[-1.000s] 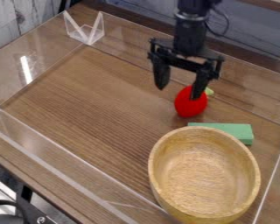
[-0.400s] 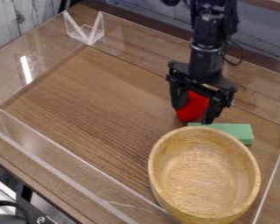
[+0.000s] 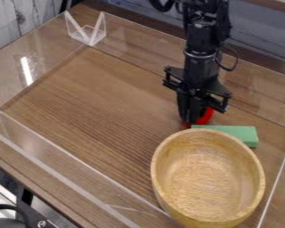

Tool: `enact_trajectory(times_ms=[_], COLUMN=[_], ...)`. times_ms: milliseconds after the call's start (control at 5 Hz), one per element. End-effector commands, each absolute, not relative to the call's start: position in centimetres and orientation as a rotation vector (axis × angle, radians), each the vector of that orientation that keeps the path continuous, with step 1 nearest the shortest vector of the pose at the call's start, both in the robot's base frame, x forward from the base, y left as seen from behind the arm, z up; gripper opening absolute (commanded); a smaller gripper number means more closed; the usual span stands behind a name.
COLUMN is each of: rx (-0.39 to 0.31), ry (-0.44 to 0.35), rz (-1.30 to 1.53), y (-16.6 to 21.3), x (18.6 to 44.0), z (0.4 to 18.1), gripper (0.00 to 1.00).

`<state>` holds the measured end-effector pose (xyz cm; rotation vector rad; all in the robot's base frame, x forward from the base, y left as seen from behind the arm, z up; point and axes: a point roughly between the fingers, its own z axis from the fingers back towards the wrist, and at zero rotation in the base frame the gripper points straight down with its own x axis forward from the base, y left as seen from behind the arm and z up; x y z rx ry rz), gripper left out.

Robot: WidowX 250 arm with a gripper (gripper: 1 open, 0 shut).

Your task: Move the red object to the left side of the table

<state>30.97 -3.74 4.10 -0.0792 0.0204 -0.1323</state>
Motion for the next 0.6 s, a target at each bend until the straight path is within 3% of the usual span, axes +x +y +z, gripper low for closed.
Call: enact_trajectory(times_ms=[0,200,400], rx=[-0.089,-0.098,-0.099], ry=[-0.08,-0.116,-0.128], rz=[-0.093,-0.056,-0.058], y=[-4.2,-4.8,-5.1], x=[31.8,32.1,32.5], z=[7.7,9.4,9.6], gripper=[1.0,1.0,0.0])
